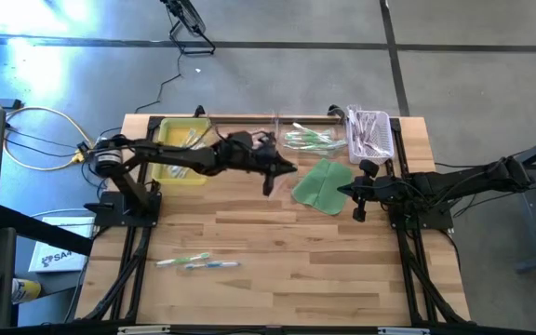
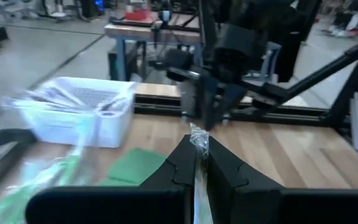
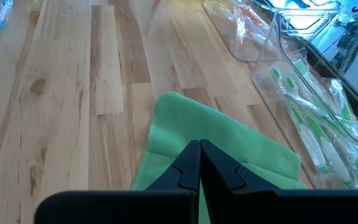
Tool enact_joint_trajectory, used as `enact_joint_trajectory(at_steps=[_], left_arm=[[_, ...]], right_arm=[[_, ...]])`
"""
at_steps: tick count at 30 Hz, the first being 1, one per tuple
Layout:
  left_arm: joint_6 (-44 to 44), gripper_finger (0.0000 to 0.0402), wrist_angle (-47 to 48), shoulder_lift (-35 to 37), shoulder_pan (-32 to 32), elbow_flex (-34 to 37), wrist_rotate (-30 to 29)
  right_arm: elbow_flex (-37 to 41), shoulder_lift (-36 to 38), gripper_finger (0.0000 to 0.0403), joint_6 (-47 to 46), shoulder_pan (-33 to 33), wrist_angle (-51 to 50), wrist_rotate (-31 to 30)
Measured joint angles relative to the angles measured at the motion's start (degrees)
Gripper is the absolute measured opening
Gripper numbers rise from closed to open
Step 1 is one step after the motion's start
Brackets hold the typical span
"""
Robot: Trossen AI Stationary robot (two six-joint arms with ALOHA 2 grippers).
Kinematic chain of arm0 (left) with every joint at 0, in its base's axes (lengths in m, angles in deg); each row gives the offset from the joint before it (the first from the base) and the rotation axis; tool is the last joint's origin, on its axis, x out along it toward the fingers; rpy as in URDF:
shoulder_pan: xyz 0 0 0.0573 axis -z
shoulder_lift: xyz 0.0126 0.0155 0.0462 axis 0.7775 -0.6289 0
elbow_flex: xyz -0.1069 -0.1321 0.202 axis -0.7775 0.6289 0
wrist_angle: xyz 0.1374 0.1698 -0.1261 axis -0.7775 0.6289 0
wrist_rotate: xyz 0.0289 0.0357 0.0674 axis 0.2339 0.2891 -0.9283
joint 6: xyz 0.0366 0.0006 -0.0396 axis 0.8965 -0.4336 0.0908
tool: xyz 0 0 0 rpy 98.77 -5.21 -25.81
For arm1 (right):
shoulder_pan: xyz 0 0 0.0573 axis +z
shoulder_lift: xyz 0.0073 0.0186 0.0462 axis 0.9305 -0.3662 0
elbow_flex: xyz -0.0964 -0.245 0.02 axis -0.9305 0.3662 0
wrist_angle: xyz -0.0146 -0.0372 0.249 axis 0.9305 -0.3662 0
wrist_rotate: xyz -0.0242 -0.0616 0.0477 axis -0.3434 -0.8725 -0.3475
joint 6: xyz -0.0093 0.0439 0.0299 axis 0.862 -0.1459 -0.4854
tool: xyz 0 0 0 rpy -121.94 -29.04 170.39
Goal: Pick & Place Toothbrushes
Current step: Put the orange toothbrush into the left transparent bin
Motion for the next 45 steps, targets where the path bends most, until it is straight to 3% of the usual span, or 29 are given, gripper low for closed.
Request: enact_joint_trajectory(at_steps=[12,18,26,34,45], left_arm=[[7.8,0.001,16.1,12.5,-5.6,0.0,-8.1],[14.0,0.001,21.9,15.6,-9.9,-1.9,-8.4],[24.8,0.001,39.9,14.7,-16.0,-11.2,-13.1],[24.8,0.001,40.5,13.9,-23.2,-10.5,-12.5],[23.6,0.001,37.5,3.0,-25.9,-10.0,-10.6]], right_arm=[[0.0,0.0,0.0002,0.0,0.0,0.0,0.0],[0.0,0.0,0.0002,0.0,0.0,0.1,-0.2],[0.0,0.0,0.0002,0.2,0.0,0.5,-0.2],[0.0,0.0,0.0002,0.3,0.0,0.5,-0.2],[0.0,0.0,0.0002,0.3,0.0,0.5,-0.2]])
